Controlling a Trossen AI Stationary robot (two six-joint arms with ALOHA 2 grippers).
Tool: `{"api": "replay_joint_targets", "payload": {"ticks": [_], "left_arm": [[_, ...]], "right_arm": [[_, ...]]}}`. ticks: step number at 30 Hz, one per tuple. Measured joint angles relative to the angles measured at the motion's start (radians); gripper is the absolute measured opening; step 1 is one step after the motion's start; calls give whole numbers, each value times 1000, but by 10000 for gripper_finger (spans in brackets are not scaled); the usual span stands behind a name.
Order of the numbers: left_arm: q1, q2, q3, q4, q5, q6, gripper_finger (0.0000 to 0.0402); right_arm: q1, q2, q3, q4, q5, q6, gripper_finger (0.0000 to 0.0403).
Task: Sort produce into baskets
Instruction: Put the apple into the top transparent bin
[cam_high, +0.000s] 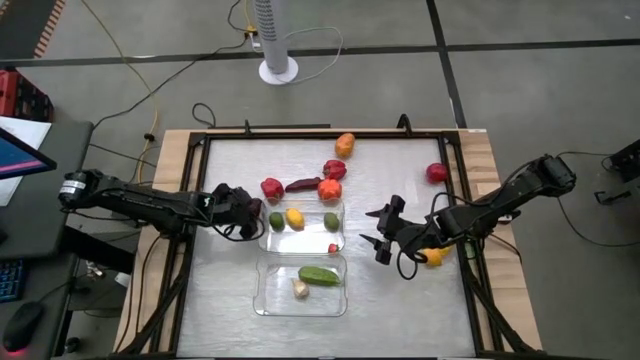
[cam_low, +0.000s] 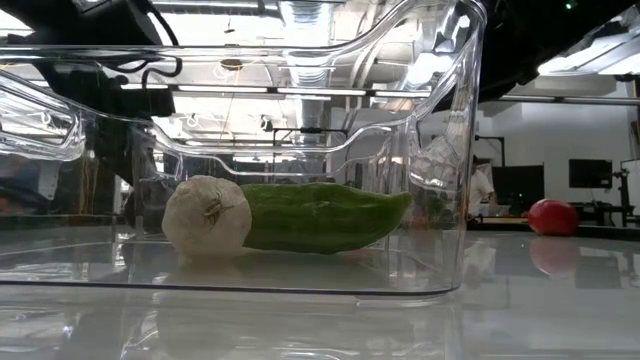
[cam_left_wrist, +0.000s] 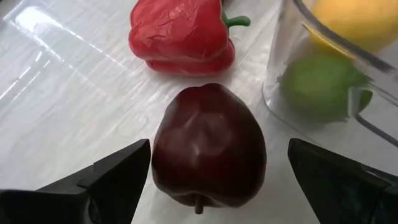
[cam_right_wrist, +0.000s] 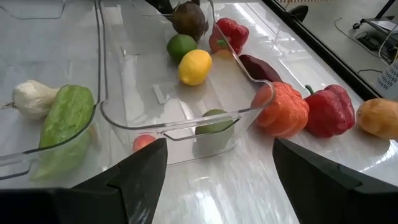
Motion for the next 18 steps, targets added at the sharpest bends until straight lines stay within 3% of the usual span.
{"api": "replay_joint_targets", "payload": {"ticks": [14, 18], "left_arm": [[86, 0, -80, 95, 26, 69, 368], [86, 0, -80, 130, 23, 100, 351]], "right_arm": [[0, 0, 0, 8, 0, 2, 317], [0, 0, 0, 8, 0, 2, 317]]}}
